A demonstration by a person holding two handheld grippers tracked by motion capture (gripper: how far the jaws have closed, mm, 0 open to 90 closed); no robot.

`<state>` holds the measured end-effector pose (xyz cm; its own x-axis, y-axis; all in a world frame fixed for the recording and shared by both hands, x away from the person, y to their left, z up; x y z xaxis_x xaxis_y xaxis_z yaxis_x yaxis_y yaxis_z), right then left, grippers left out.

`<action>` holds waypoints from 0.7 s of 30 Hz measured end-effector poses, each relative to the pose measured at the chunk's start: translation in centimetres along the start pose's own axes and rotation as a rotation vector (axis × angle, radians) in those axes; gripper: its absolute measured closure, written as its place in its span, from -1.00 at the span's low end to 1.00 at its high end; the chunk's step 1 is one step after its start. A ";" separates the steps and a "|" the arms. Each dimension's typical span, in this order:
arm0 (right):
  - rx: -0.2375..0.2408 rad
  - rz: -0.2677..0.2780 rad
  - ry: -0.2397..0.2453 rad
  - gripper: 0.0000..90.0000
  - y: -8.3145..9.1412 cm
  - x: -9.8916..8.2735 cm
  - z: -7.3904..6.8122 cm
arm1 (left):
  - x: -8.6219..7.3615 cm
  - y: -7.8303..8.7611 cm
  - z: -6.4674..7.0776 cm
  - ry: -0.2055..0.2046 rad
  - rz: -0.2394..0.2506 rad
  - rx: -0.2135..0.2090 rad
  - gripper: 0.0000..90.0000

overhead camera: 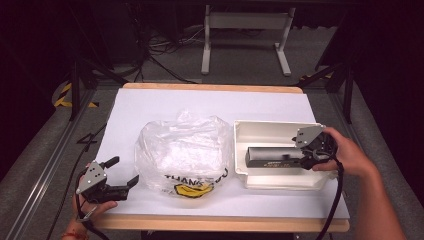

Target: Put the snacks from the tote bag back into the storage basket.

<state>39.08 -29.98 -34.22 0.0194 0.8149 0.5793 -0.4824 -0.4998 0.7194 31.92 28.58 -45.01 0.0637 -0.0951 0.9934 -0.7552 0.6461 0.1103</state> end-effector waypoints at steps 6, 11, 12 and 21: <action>-0.096 0.080 -0.055 -0.35 1.2 0.0 -0.5 | 0.0 0.0 0.0 0.001 -0.001 0.006 -0.82; -0.186 0.119 -0.113 -0.44 1.9 -0.5 -1.2 | 0.0 0.1 0.0 0.005 0.003 0.009 -0.82; -0.199 0.126 -0.116 -0.46 2.0 -0.6 -1.3 | 0.1 0.2 0.0 0.005 0.005 0.011 -0.82; -0.385 0.217 -0.292 -0.67 3.6 -2.1 -2.5 | 0.1 0.2 -0.1 0.004 0.002 0.013 -0.82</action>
<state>35.08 -32.76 -33.81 0.0998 0.5619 0.8212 -0.7880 -0.4593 0.4100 31.84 28.79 -44.91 0.0651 -0.0911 0.9937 -0.7636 0.6366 0.1084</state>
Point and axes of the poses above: each handheld gripper's, and its own axes: y roughly backward along the jaws, x roughly out of its top, z roughly to its right, the point moved 1 cm from there along -y, roughly forward along the jaws, and after that the axes turned 14 degrees about z, right-handed, at the moved point
